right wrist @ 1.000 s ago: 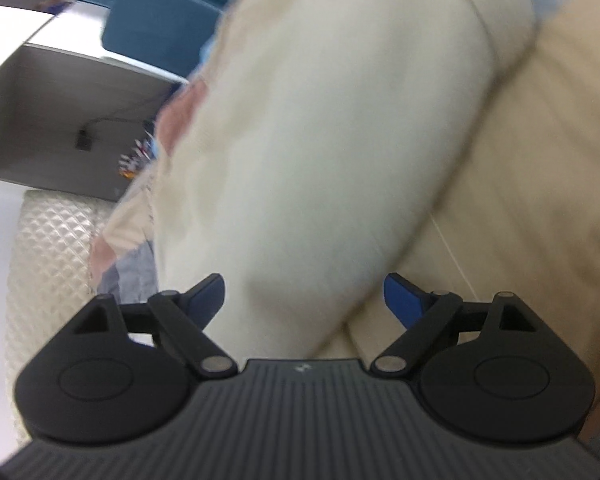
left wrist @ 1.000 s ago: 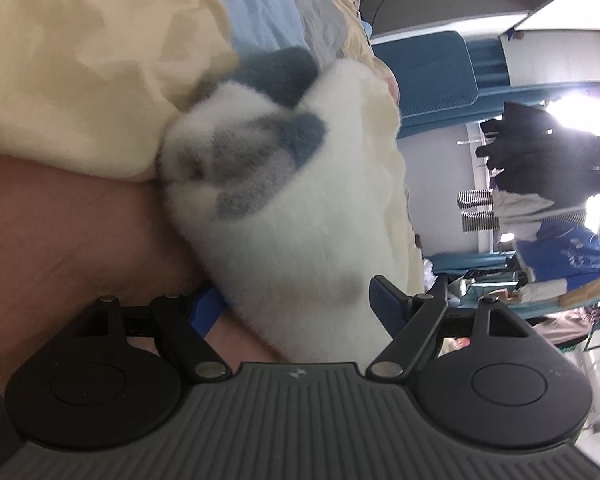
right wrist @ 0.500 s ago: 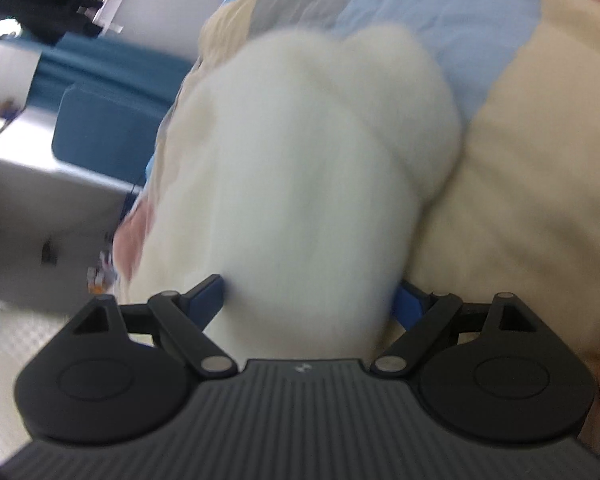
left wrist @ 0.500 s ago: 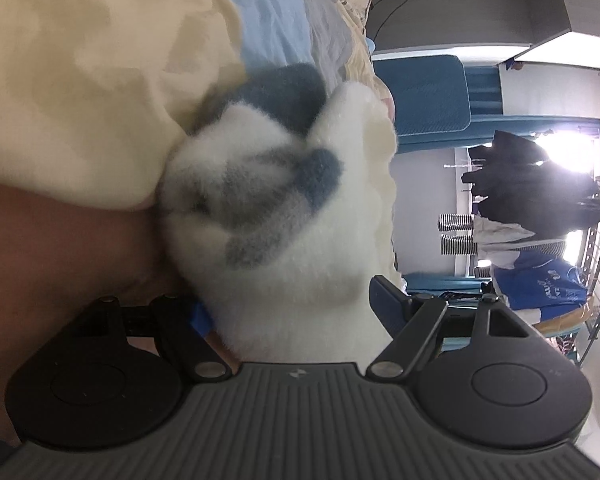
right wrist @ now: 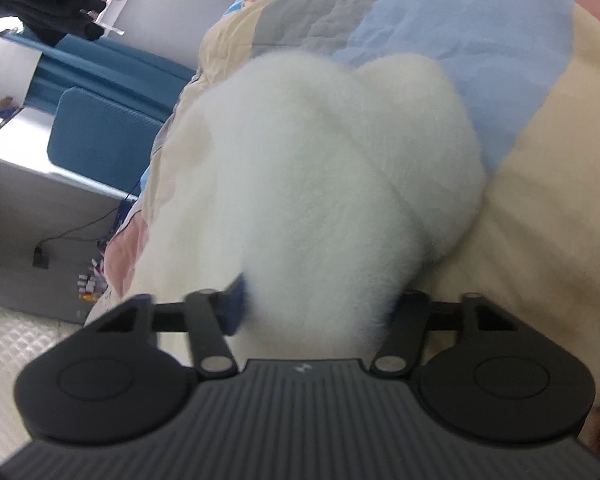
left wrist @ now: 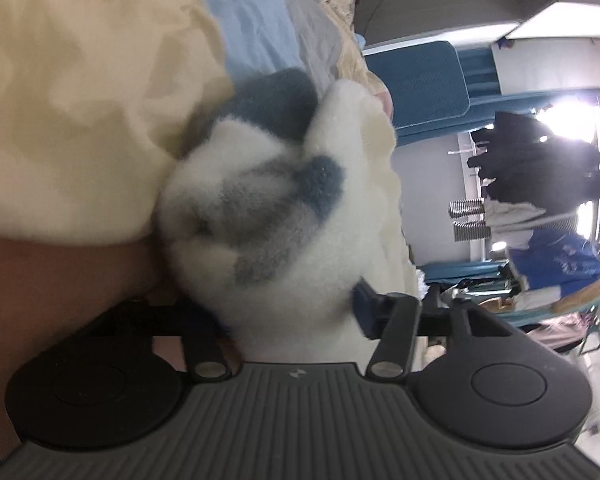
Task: Fold large clothes
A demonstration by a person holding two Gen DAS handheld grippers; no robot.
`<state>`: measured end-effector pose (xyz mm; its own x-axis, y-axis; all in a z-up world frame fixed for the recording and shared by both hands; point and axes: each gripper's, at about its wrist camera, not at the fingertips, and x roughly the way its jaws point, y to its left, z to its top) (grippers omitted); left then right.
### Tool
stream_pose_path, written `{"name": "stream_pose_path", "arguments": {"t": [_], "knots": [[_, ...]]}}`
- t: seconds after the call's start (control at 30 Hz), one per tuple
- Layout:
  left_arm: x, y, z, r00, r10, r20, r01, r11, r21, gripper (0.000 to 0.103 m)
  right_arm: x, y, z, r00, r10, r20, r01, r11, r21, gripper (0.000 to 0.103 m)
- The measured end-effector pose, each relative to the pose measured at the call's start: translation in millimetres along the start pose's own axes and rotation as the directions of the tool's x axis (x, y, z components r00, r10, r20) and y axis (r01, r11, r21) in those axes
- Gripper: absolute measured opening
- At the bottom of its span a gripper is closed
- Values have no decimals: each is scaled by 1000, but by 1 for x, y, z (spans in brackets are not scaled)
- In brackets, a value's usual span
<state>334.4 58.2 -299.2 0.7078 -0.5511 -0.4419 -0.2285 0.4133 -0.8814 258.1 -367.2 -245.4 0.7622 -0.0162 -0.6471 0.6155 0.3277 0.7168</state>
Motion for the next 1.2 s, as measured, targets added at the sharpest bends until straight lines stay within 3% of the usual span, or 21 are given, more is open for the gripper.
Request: {"name": "stream_pose_path", "arguments": {"t": [0.1, 0.17, 0.3, 0.43, 0.93, 1.13, 1.2], "knots": [[-7, -10, -1, 999, 5, 34, -8, 997, 77, 39, -11, 3, 1, 998, 54, 9, -54, 998, -30, 36], [-15, -19, -4, 998, 3, 66, -12, 991, 133, 35, -22, 7, 3, 992, 122, 12, -121, 992, -45, 32], [-35, -31, -12, 995, -13, 100, -6, 981, 196, 34, -44, 16, 5, 976, 218, 25, -214, 970, -119, 31], [-60, -43, -26, 993, -28, 116, 1, 974, 226, 34, -65, 18, 8, 964, 263, 22, -257, 953, -163, 31], [-156, -66, -87, 992, -54, 111, 24, 968, 251, 34, -138, 7, 25, 956, 273, -110, -286, 949, -134, 31], [-159, -61, -94, 995, -45, 92, 22, 973, 231, 36, -139, 2, 28, 963, 222, -153, -246, 956, -158, 35], [-154, -61, -89, 995, -54, 82, 36, 978, 204, 46, -133, 5, 30, 961, 221, -167, -246, 958, -148, 40]]}}
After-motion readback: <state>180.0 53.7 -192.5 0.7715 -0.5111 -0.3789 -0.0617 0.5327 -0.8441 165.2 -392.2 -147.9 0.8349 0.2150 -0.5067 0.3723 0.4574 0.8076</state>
